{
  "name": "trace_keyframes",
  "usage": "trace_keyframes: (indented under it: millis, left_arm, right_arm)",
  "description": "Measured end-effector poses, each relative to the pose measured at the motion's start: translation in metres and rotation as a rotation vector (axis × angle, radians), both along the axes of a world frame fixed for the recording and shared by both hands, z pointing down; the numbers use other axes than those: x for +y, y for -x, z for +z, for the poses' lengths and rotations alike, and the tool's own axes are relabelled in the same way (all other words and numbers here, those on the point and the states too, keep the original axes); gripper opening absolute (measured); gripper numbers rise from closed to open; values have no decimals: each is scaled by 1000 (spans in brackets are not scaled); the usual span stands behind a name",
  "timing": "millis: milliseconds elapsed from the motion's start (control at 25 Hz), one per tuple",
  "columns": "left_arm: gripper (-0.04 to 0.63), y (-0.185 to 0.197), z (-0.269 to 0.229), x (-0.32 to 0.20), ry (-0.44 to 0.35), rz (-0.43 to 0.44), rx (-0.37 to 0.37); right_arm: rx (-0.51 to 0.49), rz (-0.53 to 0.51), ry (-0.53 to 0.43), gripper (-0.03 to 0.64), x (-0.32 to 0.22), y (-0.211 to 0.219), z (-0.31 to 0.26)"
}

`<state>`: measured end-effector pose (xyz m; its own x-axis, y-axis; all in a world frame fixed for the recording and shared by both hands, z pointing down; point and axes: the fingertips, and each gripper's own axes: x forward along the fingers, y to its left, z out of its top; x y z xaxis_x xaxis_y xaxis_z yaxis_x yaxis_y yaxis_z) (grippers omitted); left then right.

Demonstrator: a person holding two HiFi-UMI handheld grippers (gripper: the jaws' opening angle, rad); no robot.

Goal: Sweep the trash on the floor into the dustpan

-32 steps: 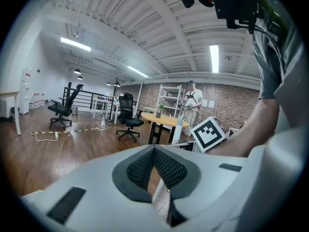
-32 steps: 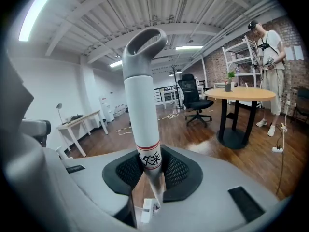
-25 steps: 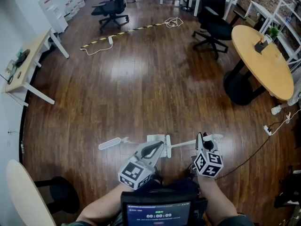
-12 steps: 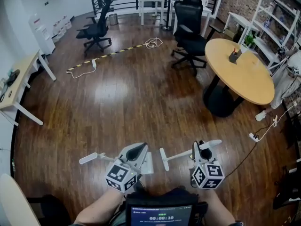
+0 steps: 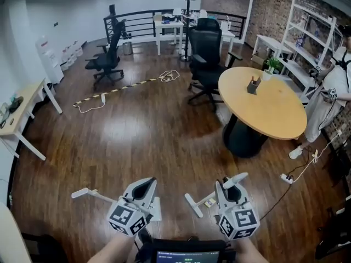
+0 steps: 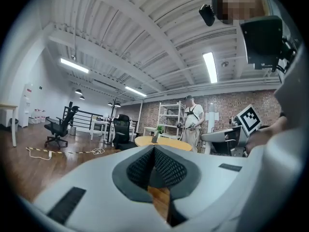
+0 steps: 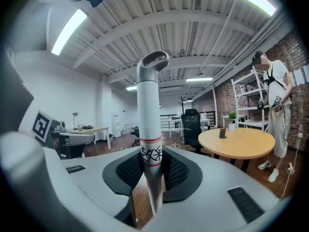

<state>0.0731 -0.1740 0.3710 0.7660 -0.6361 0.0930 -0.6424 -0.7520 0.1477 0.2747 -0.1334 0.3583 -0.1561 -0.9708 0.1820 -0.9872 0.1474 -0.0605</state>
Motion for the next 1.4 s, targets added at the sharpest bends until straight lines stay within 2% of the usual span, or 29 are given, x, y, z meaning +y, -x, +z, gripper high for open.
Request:
trace_keyframes:
  millis: [160, 320, 560, 880, 1120, 1400]
  left_arm:
    - [15, -47, -28, 31, -30, -7, 13]
    - [15, -57, -55, 60, -39, 13, -5]
    - [15, -22, -76, 88, -53, 37, -38]
    - [15, 21, -73, 106, -38, 44, -23]
    - [15, 33, -70, 107, -41, 50, -30]
    - [15, 32, -78, 106, -39, 53, -27]
  right_arm:
    - [24, -47, -32, 107, 28, -46, -27]
    - [42, -50, -63, 107, 57, -64, -53]
    - [55, -13, -129, 107, 95, -61, -93]
    - [48, 40, -157, 107, 128, -42, -114]
    - [46, 28, -160, 107, 136, -21, -117]
    - [41, 20, -166, 107, 134, -17, -124]
